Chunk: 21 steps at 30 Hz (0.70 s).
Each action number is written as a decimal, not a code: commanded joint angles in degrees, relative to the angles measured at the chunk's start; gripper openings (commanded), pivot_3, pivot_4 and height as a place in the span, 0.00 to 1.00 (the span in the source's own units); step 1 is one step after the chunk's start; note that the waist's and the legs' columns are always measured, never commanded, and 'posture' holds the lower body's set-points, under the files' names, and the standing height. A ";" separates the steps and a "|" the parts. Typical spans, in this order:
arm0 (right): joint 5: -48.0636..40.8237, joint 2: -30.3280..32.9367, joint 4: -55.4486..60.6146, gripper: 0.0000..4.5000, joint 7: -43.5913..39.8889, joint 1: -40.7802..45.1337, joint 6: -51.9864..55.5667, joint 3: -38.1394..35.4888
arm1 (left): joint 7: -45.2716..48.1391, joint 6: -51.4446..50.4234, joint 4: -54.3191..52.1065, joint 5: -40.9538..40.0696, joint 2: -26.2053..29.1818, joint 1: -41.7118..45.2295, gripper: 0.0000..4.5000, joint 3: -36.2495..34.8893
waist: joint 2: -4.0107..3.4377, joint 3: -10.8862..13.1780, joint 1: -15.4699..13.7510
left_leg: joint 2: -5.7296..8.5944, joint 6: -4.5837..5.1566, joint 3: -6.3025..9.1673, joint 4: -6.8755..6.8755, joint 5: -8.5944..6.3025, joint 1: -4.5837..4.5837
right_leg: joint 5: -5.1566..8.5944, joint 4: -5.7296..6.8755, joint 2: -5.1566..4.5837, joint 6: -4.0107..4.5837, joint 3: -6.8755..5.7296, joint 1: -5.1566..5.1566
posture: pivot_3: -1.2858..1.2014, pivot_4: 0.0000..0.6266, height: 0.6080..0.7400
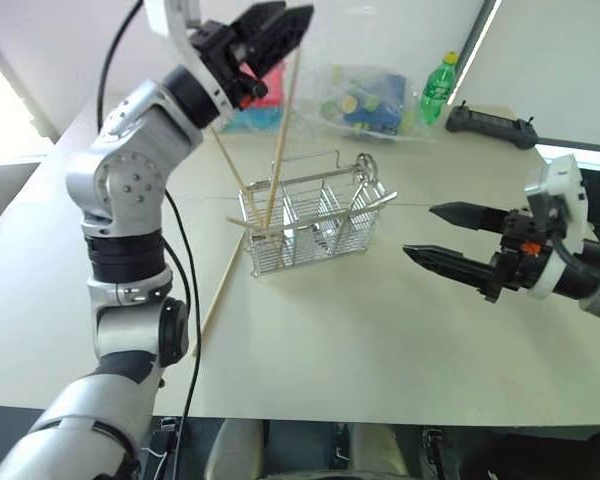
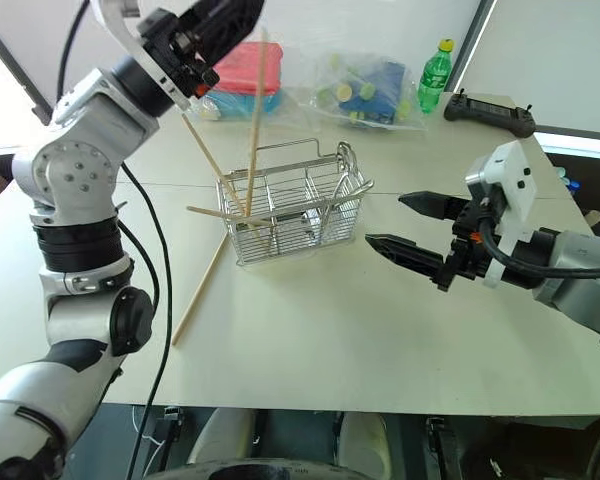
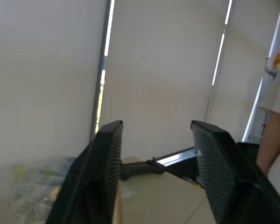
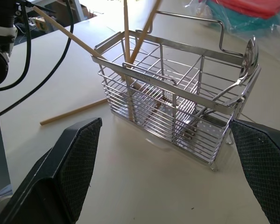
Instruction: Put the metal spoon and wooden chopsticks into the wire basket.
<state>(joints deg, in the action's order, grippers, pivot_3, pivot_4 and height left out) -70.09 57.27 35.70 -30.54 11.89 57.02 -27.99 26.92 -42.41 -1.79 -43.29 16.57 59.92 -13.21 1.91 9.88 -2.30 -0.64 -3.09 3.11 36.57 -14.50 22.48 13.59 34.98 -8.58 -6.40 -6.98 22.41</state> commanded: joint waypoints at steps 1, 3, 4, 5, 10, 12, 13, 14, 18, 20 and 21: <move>-0.21 0.34 -0.31 1.00 -0.54 0.83 -1.64 -0.65 | -1.78 -1.61 -3.08 -4.06 0.91 0.98 0.98 -3.24 | -0.01 0.00 0.09 | 0.00 0.02 0.00 0.00 -0.01 0.00 | 0.00 0.00 0.00 0.00 0.00 0.00 | 0.52 0.24 0.53; 0.25 0.57 -1.09 1.00 -1.10 1.18 -1.93 -0.32 | -3.03 -2.78 -2.98 -5.98 2.08 1.84 0.98 -4.92 | -0.04 0.00 0.15 | 0.00 0.06 -0.01 -0.01 -0.03 -0.03 | 0.00 0.00 0.01 0.00 0.00 0.01 | 0.52 0.24 0.53; 0.41 0.64 -1.37 1.00 -1.26 1.36 -2.03 -0.15 | -3.44 -3.13 -2.81 -6.63 2.56 2.16 0.98 -5.38 | -0.06 0.01 0.14 | -0.01 0.06 0.00 -0.01 -0.03 -0.03 | 0.01 0.01 0.02 0.00 0.00 0.01 | 0.52 0.24 0.53; 0.63 0.74 -1.75 1.00 -1.55 1.52 -2.15 -0.01 | -3.96 -3.83 -2.49 -7.67 3.48 2.80 0.98 -6.25 | -0.06 0.02 0.12 | -0.01 0.06 0.00 -0.01 -0.03 -0.03 | 0.01 0.02 0.02 0.00 0.00 0.02 | 0.52 0.24 0.53; 2.65 0.81 -3.56 1.00 -3.35 2.46 -2.85 1.38 | -4.61 -6.33 -0.12 -10.02 11.60 7.31 0.98 -10.00 | -0.06 0.04 0.13 | -0.01 0.06 -0.01 0.00 -0.04 -0.02 | 0.01 0.01 0.02 -0.01 0.01 0.02 | 0.52 0.24 0.53; 3.48 0.93 -4.01 1.00 -4.21 2.60 -3.04 1.73 | -2.90 -8.29 1.49 -10.73 16.90 9.31 0.98 -11.05 | -0.07 0.05 0.13 | -0.01 0.07 -0.01 -0.03 -0.04 -0.02 | 0.02 0.00 0.02 0.00 0.00 0.03 | 0.52 0.24 0.53; 3.77 1.08 -4.28 1.00 -4.70 2.63 -3.12 1.74 | -1.79 -9.16 2.44 -10.97 19.84 10.17 0.98 -11.49 | -0.10 0.06 0.14 | -0.01 0.07 -0.01 -0.06 -0.04 -0.02 | 0.02 0.01 0.02 0.00 0.00 0.04 | 0.52 0.24 0.53; 4.13 1.28 -4.55 1.00 -5.31 2.67 -3.23 1.73 | -0.52 -10.35 3.71 -10.77 23.40 10.65 0.98 -11.69 | -0.11 0.07 0.20 | -0.01 0.07 -0.02 -0.07 -0.04 -0.02 | 0.02 0.00 0.02 0.00 0.01 0.05 | 0.52 0.24 0.53; 5.49 1.60 -5.74 1.00 -7.02 3.09 -3.60 1.90 | 1.88 -16.66 9.92 -5.69 35.99 8.67 0.98 -7.98 | -0.17 0.08 0.25 | -0.01 0.07 -0.10 -0.28 -0.04 -0.09 | 0.03 0.02 0.01 0.01 0.05 0.14 | 0.52 0.24 0.53; 6.28 1.39 -6.16 1.00 -7.47 3.35 -3.91 2.36 | -1.24 -23.68 13.94 -2.35 39.11 7.08 0.98 -4.51 | -0.22 0.06 -0.12 | -0.01 0.07 -0.08 -0.31 -0.04 -0.14 | 0.05 0.04 0.02 0.02 0.04 0.12 | 0.52 0.24 0.53; 6.60 1.18 -6.23 1.00 -7.50 3.59 -3.99 2.72 | -2.70 -26.47 15.21 0.14 40.29 5.88 0.98 -1.88 | -0.28 0.03 -0.21 | -0.01 0.07 -0.06 -0.30 -0.04 -0.13 | 0.06 0.04 0.01 0.01 0.04 0.10 | 0.52 0.24 0.53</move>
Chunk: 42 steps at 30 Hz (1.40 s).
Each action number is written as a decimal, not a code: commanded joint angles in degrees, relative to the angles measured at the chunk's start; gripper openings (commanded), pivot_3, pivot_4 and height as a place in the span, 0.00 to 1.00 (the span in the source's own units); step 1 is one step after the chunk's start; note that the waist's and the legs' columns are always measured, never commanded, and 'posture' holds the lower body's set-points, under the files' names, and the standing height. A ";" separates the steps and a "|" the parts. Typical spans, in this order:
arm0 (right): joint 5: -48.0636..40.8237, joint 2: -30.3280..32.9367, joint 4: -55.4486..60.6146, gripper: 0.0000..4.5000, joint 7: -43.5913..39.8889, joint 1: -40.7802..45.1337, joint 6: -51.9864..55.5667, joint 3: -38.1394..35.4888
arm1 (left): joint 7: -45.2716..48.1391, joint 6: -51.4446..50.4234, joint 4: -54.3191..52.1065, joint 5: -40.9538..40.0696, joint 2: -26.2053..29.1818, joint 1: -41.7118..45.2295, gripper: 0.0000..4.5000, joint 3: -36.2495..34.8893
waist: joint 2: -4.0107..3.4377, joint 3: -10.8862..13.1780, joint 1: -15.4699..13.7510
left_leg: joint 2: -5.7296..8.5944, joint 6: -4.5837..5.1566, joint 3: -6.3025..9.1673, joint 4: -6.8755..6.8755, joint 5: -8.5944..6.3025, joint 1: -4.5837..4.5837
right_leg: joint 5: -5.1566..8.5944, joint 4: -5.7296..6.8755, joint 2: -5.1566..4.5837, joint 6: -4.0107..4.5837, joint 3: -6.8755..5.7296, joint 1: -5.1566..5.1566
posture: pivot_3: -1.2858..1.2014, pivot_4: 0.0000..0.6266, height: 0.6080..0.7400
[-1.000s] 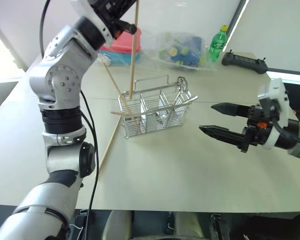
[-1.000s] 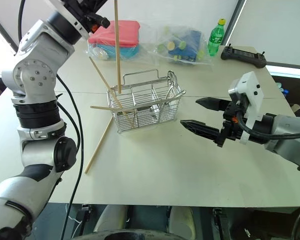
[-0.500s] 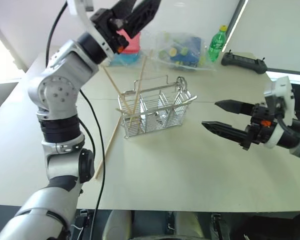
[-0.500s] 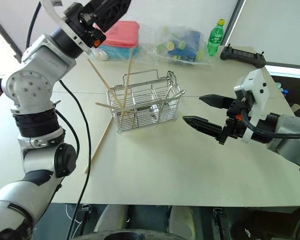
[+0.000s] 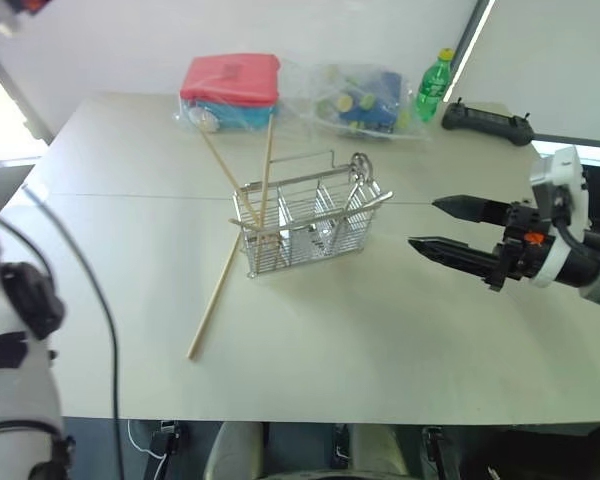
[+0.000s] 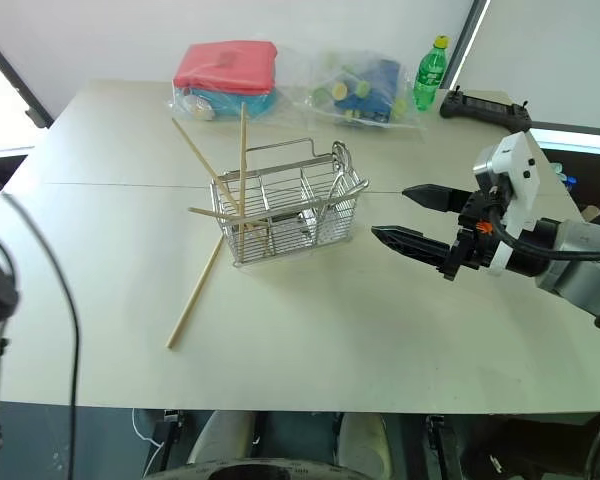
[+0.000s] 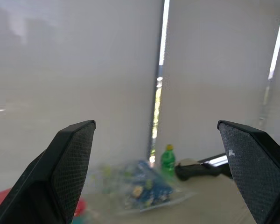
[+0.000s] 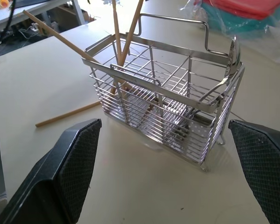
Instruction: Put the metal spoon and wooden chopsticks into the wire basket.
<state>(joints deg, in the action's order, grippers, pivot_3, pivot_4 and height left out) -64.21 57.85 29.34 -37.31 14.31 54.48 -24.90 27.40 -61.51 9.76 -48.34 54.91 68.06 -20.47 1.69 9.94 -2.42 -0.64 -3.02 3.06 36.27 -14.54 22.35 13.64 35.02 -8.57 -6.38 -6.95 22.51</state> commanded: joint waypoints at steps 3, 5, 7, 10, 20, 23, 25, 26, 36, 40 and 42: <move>1.00 -0.25 0.27 1.00 -0.60 1.86 -1.57 0.73 | -5.59 -12.34 4.86 10.38 2.60 -7.04 0.98 10.56 | -0.04 -0.01 -0.09 | 0.01 0.00 0.00 0.04 0.00 0.00 | 0.01 -0.01 -0.03 -0.01 0.00 -0.03 | 0.52 0.24 0.53; 1.21 -0.68 0.41 1.00 -0.41 2.24 -1.68 1.52 | -5.13 -15.98 4.35 10.46 1.38 -9.29 0.98 11.39 | 0.16 0.09 0.13 | -0.01 0.00 0.01 0.05 0.00 0.06 | 0.01 -0.01 -0.02 0.01 0.01 0.05 | 0.52 0.24 0.53; 1.41 -0.94 0.50 1.00 -0.16 2.59 -1.68 2.07 | -4.52 -18.16 1.97 10.82 -0.14 -12.28 0.98 12.93 | 0.24 0.12 0.24 | -0.02 -0.01 0.02 0.03 0.01 0.16 | 0.00 -0.01 -0.01 0.01 0.01 0.16 | 0.52 0.24 0.53; 1.00 -1.18 0.64 1.00 0.26 2.89 -1.40 2.21 | -4.38 -20.63 -0.68 11.34 -2.73 -15.30 0.98 15.01 | 0.23 0.12 0.26 | -0.01 -0.02 -0.05 -0.10 0.00 0.20 | -0.15 -0.02 -0.03 0.23 0.02 0.22 | 0.52 0.24 0.53; -1.18 -3.71 3.98 1.00 4.75 0.64 -0.65 1.41 | -5.33 -27.99 -4.55 14.01 -13.11 -17.80 0.98 22.50 | 0.21 0.10 0.20 | -0.01 -0.02 -0.07 -0.03 0.00 0.13 | -0.01 -0.01 -0.04 -0.01 0.03 0.14 | 0.52 0.24 0.53; -1.81 -4.42 5.28 1.00 6.45 -0.61 -0.88 0.98 | -5.43 -28.10 -4.38 15.17 -16.00 -17.52 0.98 24.33 | 0.19 0.08 0.18 | -0.02 -0.02 -0.06 -0.04 0.01 0.09 | -0.01 0.01 -0.03 0.00 0.02 0.13 | 0.52 0.24 0.53; -2.35 -4.69 6.21 1.00 7.26 -1.61 -1.01 0.39 | -5.52 -27.97 -3.89 16.02 -17.64 -17.00 0.98 25.46 | 0.17 0.08 0.16 | -0.02 -0.02 -0.06 -0.03 0.01 0.08 | -0.02 0.01 -0.03 0.01 0.03 0.11 | 0.52 0.24 0.53; -2.61 -4.72 6.63 1.00 7.49 -2.05 -1.05 0.11 | -5.40 -27.92 -3.78 16.42 -18.13 -16.88 0.98 25.94 | 0.17 0.08 0.16 | -0.02 -0.02 -0.06 -0.02 0.01 0.10 | -0.03 0.00 -0.03 0.03 0.03 0.12 | 0.52 0.24 0.53; -5.32 -2.04 12.18 1.00 2.81 -10.29 -1.49 -4.28 | -4.95 -24.41 -1.37 21.44 -21.68 -18.48 0.98 30.65 | 0.06 0.01 0.04 | -0.01 -0.01 -0.06 -0.01 0.01 0.03 | -0.01 -0.01 -0.04 0.00 0.02 0.03 | 0.52 0.24 0.53; -6.15 -1.11 13.59 1.00 0.44 -13.49 -1.38 -5.99 | -4.18 -23.60 -1.00 22.78 -22.22 -18.97 0.98 31.79 | -0.06 -0.06 -0.01 | -0.01 0.00 -0.03 0.09 0.01 -0.04 | 0.04 -0.02 -0.06 0.05 0.01 -0.10 | 0.52 0.24 0.53; -4.85 -0.60 14.80 1.00 -1.89 -16.06 -1.93 -6.42 | -3.63 -23.17 -0.78 23.41 -22.42 -18.78 0.98 32.60 | -0.18 -0.13 -0.02 | -0.01 0.00 -0.03 0.13 0.01 -0.04 | 0.09 -0.01 -0.06 0.14 0.01 -0.11 | 0.52 0.24 0.53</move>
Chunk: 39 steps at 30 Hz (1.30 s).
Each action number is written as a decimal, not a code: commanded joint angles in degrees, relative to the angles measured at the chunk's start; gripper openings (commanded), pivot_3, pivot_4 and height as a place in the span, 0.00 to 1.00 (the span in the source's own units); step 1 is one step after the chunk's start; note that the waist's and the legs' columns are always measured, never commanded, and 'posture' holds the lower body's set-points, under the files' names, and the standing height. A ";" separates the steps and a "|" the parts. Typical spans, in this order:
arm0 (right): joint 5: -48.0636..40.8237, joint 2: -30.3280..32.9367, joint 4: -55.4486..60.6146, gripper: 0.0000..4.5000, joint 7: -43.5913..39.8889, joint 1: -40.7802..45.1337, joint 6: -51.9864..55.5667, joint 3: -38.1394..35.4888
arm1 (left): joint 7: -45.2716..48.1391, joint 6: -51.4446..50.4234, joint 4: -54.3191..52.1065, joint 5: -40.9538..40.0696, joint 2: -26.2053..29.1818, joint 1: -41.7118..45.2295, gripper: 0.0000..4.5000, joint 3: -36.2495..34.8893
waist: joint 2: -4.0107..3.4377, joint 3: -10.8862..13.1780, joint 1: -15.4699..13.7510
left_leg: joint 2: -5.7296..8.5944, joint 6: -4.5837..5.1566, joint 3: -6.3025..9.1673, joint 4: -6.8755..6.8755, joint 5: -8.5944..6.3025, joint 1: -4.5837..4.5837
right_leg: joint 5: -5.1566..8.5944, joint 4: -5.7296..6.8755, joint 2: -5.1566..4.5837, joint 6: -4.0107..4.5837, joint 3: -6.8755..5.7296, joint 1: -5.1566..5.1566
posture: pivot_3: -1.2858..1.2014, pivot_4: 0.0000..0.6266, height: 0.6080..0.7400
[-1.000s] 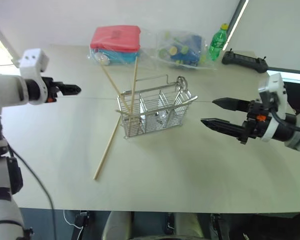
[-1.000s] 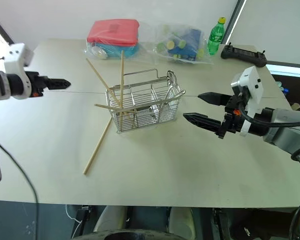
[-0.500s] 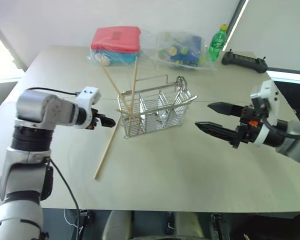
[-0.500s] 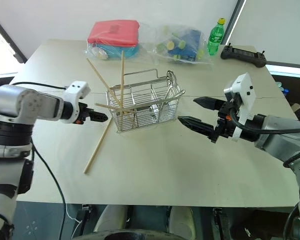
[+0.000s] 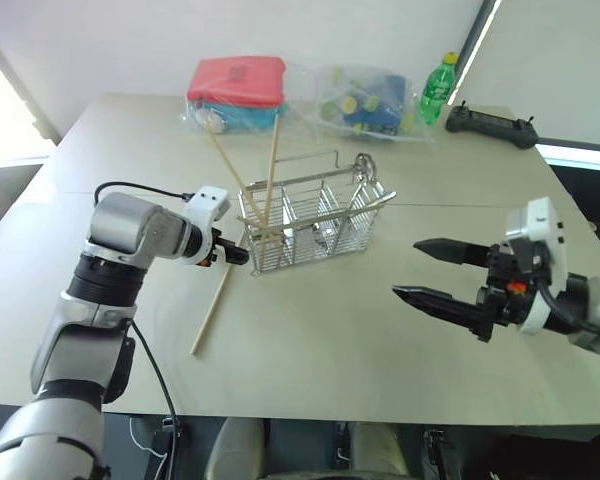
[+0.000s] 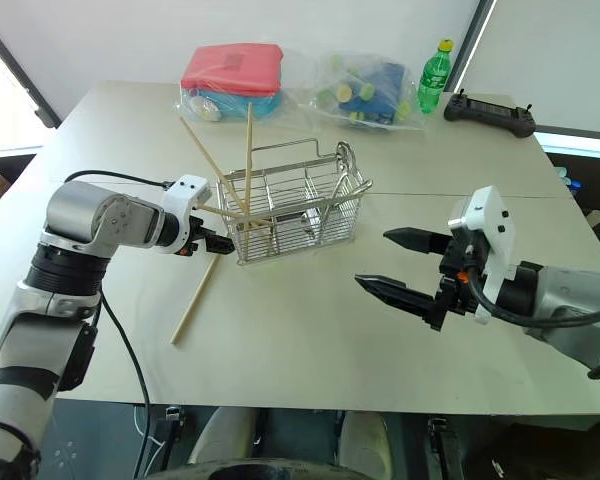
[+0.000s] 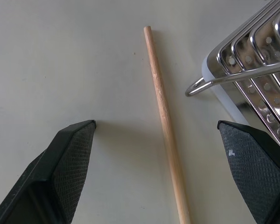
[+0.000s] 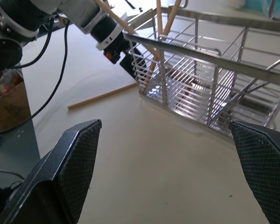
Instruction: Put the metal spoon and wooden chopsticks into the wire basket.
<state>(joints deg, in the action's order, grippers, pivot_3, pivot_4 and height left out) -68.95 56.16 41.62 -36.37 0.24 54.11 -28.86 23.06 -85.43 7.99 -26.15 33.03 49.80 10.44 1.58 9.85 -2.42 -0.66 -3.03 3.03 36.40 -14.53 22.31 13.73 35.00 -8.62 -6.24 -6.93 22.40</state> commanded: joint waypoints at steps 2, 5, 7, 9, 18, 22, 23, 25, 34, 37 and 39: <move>0.34 1.10 2.93 1.00 -3.45 -3.36 -1.94 -2.64 | 1.14 0.97 1.21 1.82 -0.77 -0.35 0.86 1.97 | -0.19 -0.11 -0.01 | 0.00 0.01 0.00 0.00 0.00 0.00 | -0.01 0.00 0.00 -0.03 0.00 0.00 | 0.52 0.24 0.53; -0.12 0.79 2.04 1.00 -2.37 -3.18 -2.38 -2.67 | 1.69 1.43 1.54 2.58 -0.81 -0.45 0.58 1.80 | -0.25 -0.15 0.00 | 0.00 0.01 -0.01 0.00 0.00 0.01 | -0.08 0.00 0.00 -0.14 0.00 0.01 | 0.52 0.24 0.53; -0.28 0.79 1.71 1.00 -2.23 -3.19 -2.70 -2.67 | 1.50 1.97 2.27 3.39 -0.87 -0.50 0.35 1.26 | -0.25 -0.15 -0.03 | 0.00 0.01 0.00 0.01 0.00 0.04 | -0.07 -0.01 -0.01 -0.14 0.00 0.02 | 0.52 0.24 0.53; -0.26 0.92 1.58 1.00 -2.40 -3.40 -2.98 -2.72 | 1.40 2.21 2.87 3.93 -0.87 -0.41 0.12 0.73 | -0.25 -0.15 -0.04 | 0.02 0.01 0.00 0.00 0.00 0.07 | -0.07 -0.03 -0.02 -0.14 0.00 0.03 | 0.52 0.24 0.53; -0.33 1.21 0.32 1.00 -2.34 -2.19 -3.50 -1.96 | 1.38 3.35 5.39 5.95 0.08 -0.10 0.02 -1.84 | -0.25 -0.15 0.05 | 0.02 0.02 0.00 -0.01 -0.01 0.06 | -0.07 -0.05 -0.01 -0.14 -0.01 0.03 | 0.52 0.24 0.53; -0.15 1.30 -0.10 1.00 -2.32 -1.23 -3.35 -1.30 | 1.21 3.70 6.02 6.52 1.32 -0.71 0.02 -3.57 | -0.25 -0.15 0.09 | 0.01 0.02 0.02 -0.01 -0.01 0.05 | -0.07 -0.03 0.00 -0.14 -0.01 0.04 | 0.52 0.24 0.53; -0.07 1.36 -0.21 1.00 -2.43 -1.08 -3.32 -1.23 | 0.99 3.78 6.34 6.67 1.80 -0.81 0.02 -4.54 | -0.25 -0.15 0.17 | 0.01 0.02 0.02 -0.01 -0.01 0.05 | -0.07 -0.03 0.00 -0.14 -0.01 0.04 | 0.52 0.24 0.53; 0.14 1.53 -0.45 1.00 -2.75 -0.83 -3.26 -1.07 | 0.19 5.02 8.21 7.29 3.16 -0.48 0.02 -7.32 | -0.25 -0.15 0.30 | 0.00 0.02 0.01 -0.02 -0.01 0.05 | -0.07 -0.03 0.01 -0.14 -0.01 0.07 | 0.52 0.24 0.53; 0.31 2.32 -2.31 1.00 -4.18 1.10 -3.00 0.13 | -8.93 35.55 17.85 4.20 3.64 10.91 0.02 -33.14 | 0.34 0.13 -0.41 | -0.01 0.02 0.04 -0.09 0.00 0.23 | -0.11 -0.03 0.01 -0.12 -0.05 0.24 | 0.52 0.24 0.53; 0.40 2.35 -3.04 1.00 -4.28 2.36 -2.82 1.24 | -9.00 43.51 15.34 -1.94 1.59 16.34 0.02 -41.61 | 0.47 0.06 -0.60 | 0.04 0.01 0.09 0.00 -0.01 0.32 | -0.22 -0.19 -0.04 -0.01 -0.09 0.13 | 0.52 0.24 0.53; -0.06 2.42 -3.56 1.00 -4.20 3.46 -2.50 1.94 | -8.09 44.89 9.63 -7.52 -0.41 18.85 0.02 -44.99 | 0.43 0.04 -0.25 | 0.06 0.01 0.00 -0.08 -0.02 0.27 | -0.34 -0.47 -0.04 -0.10 -0.08 -0.01 | 0.52 0.24 0.53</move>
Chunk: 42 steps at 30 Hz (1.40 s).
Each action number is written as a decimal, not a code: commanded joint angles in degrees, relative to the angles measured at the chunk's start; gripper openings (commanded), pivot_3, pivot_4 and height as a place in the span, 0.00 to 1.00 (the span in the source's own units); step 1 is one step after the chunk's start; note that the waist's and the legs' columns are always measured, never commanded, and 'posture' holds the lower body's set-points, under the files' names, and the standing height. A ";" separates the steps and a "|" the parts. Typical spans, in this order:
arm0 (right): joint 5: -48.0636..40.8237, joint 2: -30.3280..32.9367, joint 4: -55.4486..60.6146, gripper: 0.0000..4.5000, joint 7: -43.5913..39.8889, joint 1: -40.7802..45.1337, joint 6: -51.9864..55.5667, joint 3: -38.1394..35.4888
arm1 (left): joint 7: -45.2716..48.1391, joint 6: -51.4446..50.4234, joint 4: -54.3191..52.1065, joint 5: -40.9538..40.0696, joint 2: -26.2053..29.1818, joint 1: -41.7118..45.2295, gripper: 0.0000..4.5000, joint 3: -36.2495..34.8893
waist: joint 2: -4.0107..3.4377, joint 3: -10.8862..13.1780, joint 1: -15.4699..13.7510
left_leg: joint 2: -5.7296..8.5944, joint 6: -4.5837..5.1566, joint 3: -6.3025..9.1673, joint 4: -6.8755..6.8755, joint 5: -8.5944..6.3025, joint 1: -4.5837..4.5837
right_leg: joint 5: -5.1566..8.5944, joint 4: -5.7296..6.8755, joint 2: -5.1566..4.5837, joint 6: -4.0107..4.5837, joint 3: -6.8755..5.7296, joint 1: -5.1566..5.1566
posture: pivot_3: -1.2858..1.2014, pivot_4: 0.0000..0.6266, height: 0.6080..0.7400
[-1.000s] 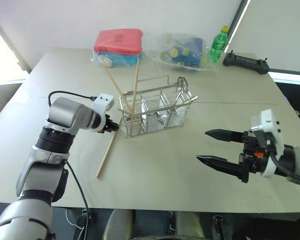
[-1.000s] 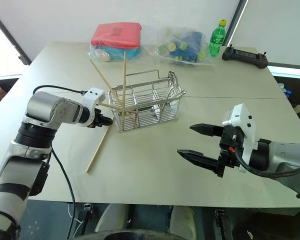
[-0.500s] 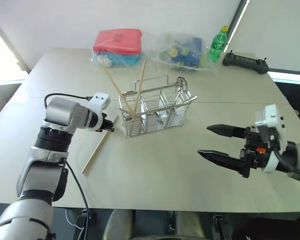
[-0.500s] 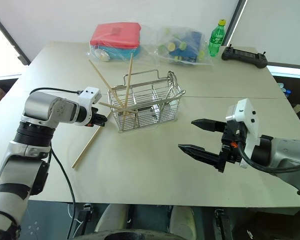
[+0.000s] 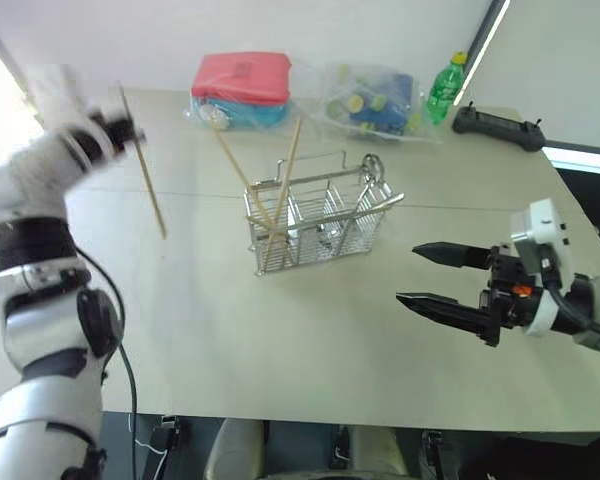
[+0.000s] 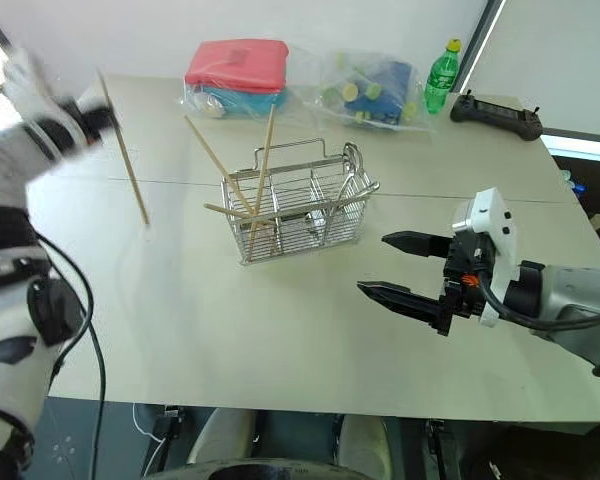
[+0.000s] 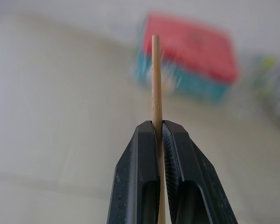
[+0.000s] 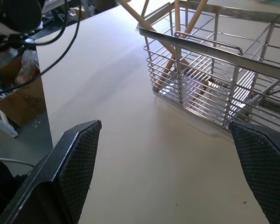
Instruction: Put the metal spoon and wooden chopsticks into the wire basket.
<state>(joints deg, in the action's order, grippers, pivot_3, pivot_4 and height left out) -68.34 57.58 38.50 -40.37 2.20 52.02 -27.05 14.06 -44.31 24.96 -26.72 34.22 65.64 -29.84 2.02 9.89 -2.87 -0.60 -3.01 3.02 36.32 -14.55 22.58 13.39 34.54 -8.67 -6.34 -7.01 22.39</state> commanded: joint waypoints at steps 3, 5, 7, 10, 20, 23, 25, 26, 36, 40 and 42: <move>-0.82 1.15 -1.01 1.00 -0.34 2.50 -0.05 0.61 | 1.46 2.91 -12.64 -10.95 -3.19 3.54 0.02 -4.73 | -0.07 -0.04 0.58 | 0.01 -0.01 -0.03 -0.08 0.01 -0.08 | -0.05 -0.17 0.01 -0.05 0.00 -0.14 | 0.52 0.24 0.53; -0.70 1.52 -1.51 1.00 -0.75 3.06 0.05 0.79 | 2.80 -0.05 -18.86 -15.15 -4.71 3.25 0.02 -2.52 | -0.06 -0.01 0.59 | 0.01 -0.01 -0.05 -0.09 0.01 -0.13 | -0.05 -0.11 0.02 -0.05 0.00 -0.15 | 0.52 0.24 0.53; -0.59 1.70 -1.87 1.00 -0.97 3.34 0.13 0.88 | 3.41 -2.06 -23.64 -18.07 -6.32 3.10 0.02 -0.31 | -0.04 0.00 0.50 | -0.02 -0.03 -0.04 -0.06 0.02 -0.13 | -0.05 -0.06 0.05 -0.05 0.00 -0.13 | 0.52 0.24 0.53; -0.82 1.68 -1.85 1.00 -0.61 3.46 0.30 0.90 | 3.39 -3.62 -28.51 -20.23 -8.70 2.23 0.02 3.26 | -0.04 0.00 0.55 | -0.01 -0.03 -0.04 0.06 0.03 -0.12 | -0.05 -0.08 0.04 -0.06 0.00 -0.20 | 0.52 0.24 0.53; -2.95 0.97 -1.43 1.00 2.45 2.44 0.87 -1.10 | 8.31 -0.61 -36.72 -16.79 -10.63 -6.66 0.02 17.00 | -0.19 -0.02 0.58 | -0.06 -0.01 -0.05 0.11 0.03 -0.15 | -0.10 0.03 0.10 0.03 0.04 -0.14 | 0.52 0.24 0.53; -3.42 0.99 -1.09 1.00 3.17 1.69 0.85 -1.89 | 8.62 0.14 -36.97 -16.48 -10.86 -7.70 0.02 17.71 | -0.18 -0.02 0.55 | -0.06 0.01 -0.05 0.13 0.02 -0.11 | -0.10 0.00 0.10 0.03 0.03 -0.14 | 0.52 0.24 0.53; -4.07 0.91 -0.96 1.00 3.89 1.41 0.82 -2.24 | 8.62 0.60 -37.09 -16.31 -11.16 -8.26 0.02 17.80 | -0.19 -0.02 0.54 | -0.06 0.03 -0.05 0.13 0.01 -0.11 | -0.10 -0.04 0.09 0.03 0.03 -0.16 | 0.52 0.24 0.53; -4.53 0.83 -0.93 1.00 4.35 1.30 0.80 -2.44 | 8.35 0.58 -37.05 -16.59 -11.56 -8.59 0.09 17.56 | -0.19 -0.02 0.54 | -0.05 0.03 -0.06 0.13 0.01 -0.10 | -0.10 -0.06 0.09 0.04 0.03 -0.16 | 0.52 0.24 0.53; -6.28 1.09 -1.79 1.00 6.37 1.77 0.59 -2.06 | 6.95 1.26 -37.95 -19.25 -13.68 -9.78 0.99 15.42 | -0.18 -0.02 0.54 | -0.05 0.05 -0.05 0.18 0.00 -0.09 | -0.10 -0.05 0.10 0.03 0.03 -0.18 | 0.52 0.24 0.53; -5.91 1.35 -2.71 1.00 6.13 2.52 0.57 -1.63 | 6.56 0.66 -37.12 -20.56 -12.76 -9.09 0.99 14.52 | -0.19 -0.02 0.54 | -0.05 0.05 -0.05 0.19 0.00 -0.09 | -0.11 -0.04 0.10 0.03 0.03 -0.18 | 0.52 0.24 0.53; -3.75 2.44 -3.88 1.00 4.23 2.79 0.25 -1.69 | 10.69 -0.61 -34.73 -21.19 -8.15 -7.28 0.99 13.85 | -0.19 -0.02 0.64 | -0.05 0.05 -0.05 0.20 0.00 -0.09 | -0.11 -0.04 0.10 0.03 0.03 -0.18 | 0.52 0.24 0.53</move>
<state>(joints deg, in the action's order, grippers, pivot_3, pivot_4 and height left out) -73.09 58.67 35.49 -34.72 4.09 53.18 -27.57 22.05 -44.81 -10.34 -47.06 22.76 55.45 -13.90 1.83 9.87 -2.23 -0.66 -2.96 2.97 36.52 -14.55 22.48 13.29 34.52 -8.56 -6.31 -6.98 22.23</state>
